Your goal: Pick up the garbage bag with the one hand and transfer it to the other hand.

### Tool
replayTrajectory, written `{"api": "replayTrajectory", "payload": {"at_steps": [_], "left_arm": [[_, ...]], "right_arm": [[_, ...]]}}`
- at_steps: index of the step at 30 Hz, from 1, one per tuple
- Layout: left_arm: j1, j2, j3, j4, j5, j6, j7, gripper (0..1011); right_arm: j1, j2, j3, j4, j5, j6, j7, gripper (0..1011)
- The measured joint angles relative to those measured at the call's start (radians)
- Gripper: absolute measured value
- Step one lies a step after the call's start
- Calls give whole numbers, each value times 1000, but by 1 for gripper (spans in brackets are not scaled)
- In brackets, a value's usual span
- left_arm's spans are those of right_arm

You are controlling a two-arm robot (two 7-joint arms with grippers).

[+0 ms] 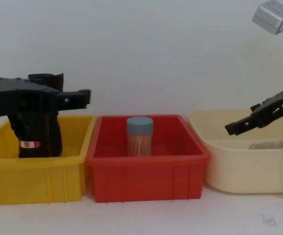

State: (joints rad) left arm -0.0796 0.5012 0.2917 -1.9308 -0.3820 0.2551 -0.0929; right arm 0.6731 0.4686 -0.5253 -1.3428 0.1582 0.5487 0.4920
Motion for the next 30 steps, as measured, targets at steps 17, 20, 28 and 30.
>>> {"api": "replayTrajectory", "payload": {"at_steps": [17,20,28,30], "left_arm": [[92,25,-97,-104,12,173,125,1001],[83,25,-101,-101,15,194,132,1000],[34,24,-103,-63,20,223,128,1001],[12,22,-101,-45,21,226,119,1000]], "right_arm": [[0,0,0,0,0,0,0,1001],[0,0,0,0,0,0,0,1000],[0,0,0,0,0,0,0,1001],[0,0,0,0,0,0,0,1001]]}}
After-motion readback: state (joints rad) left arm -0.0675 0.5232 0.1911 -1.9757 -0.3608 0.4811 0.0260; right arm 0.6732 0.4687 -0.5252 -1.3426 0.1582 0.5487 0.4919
